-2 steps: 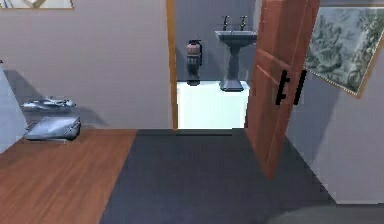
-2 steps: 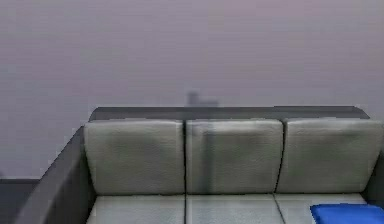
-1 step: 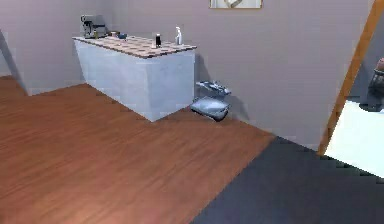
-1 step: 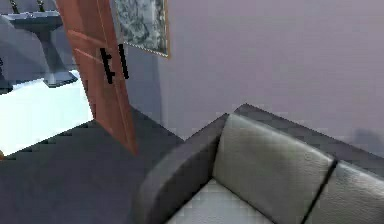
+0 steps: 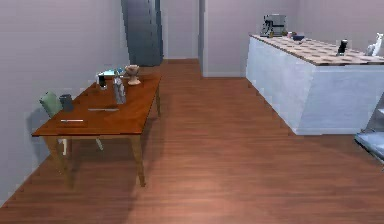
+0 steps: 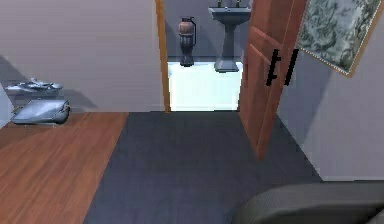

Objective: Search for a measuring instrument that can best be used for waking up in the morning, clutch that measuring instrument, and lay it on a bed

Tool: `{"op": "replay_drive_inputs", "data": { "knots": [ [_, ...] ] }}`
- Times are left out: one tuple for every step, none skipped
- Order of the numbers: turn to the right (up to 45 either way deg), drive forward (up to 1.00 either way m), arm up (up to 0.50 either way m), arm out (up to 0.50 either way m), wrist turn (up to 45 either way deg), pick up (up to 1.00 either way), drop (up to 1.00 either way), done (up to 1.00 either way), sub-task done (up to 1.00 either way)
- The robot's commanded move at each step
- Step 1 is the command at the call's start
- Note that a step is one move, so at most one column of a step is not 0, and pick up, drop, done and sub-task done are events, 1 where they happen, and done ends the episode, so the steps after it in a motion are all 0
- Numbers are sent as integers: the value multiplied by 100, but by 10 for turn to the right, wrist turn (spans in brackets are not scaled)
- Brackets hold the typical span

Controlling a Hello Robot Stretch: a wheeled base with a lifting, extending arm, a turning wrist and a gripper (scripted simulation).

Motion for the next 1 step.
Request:
{"op": "replay_drive_inputs", "data": {
  "knots": [
    [0,30,0,0,0,0,0,0,0]
  ]
}}
